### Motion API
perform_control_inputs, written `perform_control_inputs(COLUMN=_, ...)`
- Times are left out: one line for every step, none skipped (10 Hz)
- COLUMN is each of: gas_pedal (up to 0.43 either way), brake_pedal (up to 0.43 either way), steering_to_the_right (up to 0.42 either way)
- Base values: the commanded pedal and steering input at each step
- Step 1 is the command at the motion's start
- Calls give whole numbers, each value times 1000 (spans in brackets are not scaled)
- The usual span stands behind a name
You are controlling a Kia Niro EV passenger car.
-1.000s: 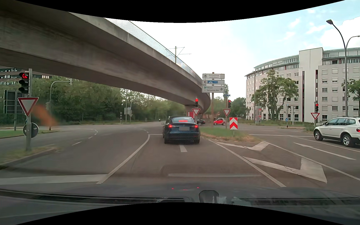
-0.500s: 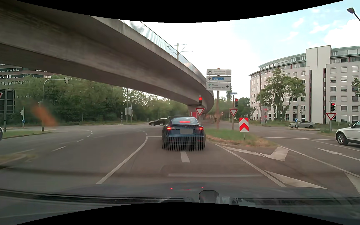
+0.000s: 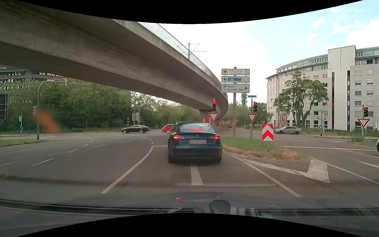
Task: Follow the waypoints while adhering to traffic rules and regulations
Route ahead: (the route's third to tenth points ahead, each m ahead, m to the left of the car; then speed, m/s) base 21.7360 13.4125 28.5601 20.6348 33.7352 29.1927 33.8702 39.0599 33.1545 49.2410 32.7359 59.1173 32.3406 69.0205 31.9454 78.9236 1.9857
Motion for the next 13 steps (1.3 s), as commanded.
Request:
perform_control_inputs(gas_pedal=0, brake_pedal=250, steering_to_the_right=-34)
perform_control_inputs(gas_pedal=0, brake_pedal=250, steering_to_the_right=-28)
perform_control_inputs(gas_pedal=0, brake_pedal=250, steering_to_the_right=-21)
perform_control_inputs(gas_pedal=0, brake_pedal=250, steering_to_the_right=-15)
perform_control_inputs(gas_pedal=0, brake_pedal=250, steering_to_the_right=-14)
perform_control_inputs(gas_pedal=0, brake_pedal=250, steering_to_the_right=-13)
perform_control_inputs(gas_pedal=0, brake_pedal=250, steering_to_the_right=-12)
perform_control_inputs(gas_pedal=0, brake_pedal=244, steering_to_the_right=-12)
perform_control_inputs(gas_pedal=0, brake_pedal=244, steering_to_the_right=-12)
perform_control_inputs(gas_pedal=0, brake_pedal=238, steering_to_the_right=-12)
perform_control_inputs(gas_pedal=0, brake_pedal=238, steering_to_the_right=-12)
perform_control_inputs(gas_pedal=0, brake_pedal=226, steering_to_the_right=-12)
perform_control_inputs(gas_pedal=0, brake_pedal=226, steering_to_the_right=-12)
